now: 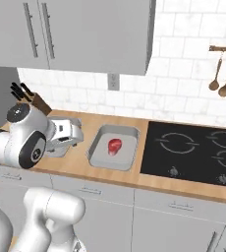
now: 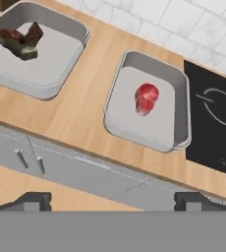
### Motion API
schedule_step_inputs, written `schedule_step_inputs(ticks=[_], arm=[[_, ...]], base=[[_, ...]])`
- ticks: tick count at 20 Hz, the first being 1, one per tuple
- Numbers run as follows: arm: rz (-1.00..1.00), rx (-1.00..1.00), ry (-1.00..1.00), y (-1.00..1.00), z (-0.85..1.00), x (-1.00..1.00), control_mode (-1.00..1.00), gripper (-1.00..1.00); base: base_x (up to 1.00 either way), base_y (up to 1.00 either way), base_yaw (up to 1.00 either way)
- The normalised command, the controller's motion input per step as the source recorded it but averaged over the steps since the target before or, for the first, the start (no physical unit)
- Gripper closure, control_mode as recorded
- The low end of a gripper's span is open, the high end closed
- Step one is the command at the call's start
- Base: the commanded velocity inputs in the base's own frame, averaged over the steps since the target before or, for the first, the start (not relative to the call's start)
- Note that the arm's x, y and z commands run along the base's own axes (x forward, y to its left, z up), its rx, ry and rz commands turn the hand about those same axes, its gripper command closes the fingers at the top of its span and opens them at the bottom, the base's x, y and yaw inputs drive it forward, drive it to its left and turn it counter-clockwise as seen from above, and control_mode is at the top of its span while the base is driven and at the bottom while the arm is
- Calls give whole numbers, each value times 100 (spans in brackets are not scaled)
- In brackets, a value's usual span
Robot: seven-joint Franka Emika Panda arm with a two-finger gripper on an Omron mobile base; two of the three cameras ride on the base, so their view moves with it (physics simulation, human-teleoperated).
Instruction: Place one sweet potato and one steak in each tupperware on the nearby counter, to pack two identical lunches.
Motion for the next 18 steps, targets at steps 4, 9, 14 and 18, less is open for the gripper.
schedule_step_inputs(ticks=[4, 9, 14, 18], arm=[[0, 0, 0, 0, 0, 0, 100, -100], [0, 0, 0, 0, 0, 0, 100, -100], [0, 0, 0, 0, 0, 0, 100, -100], [0, 0, 0, 0, 0, 0, 100, -100]], base=[[-100, 32, 9], [-67, 96, 21], [-65, 100, 26], [-73, 100, 27]])
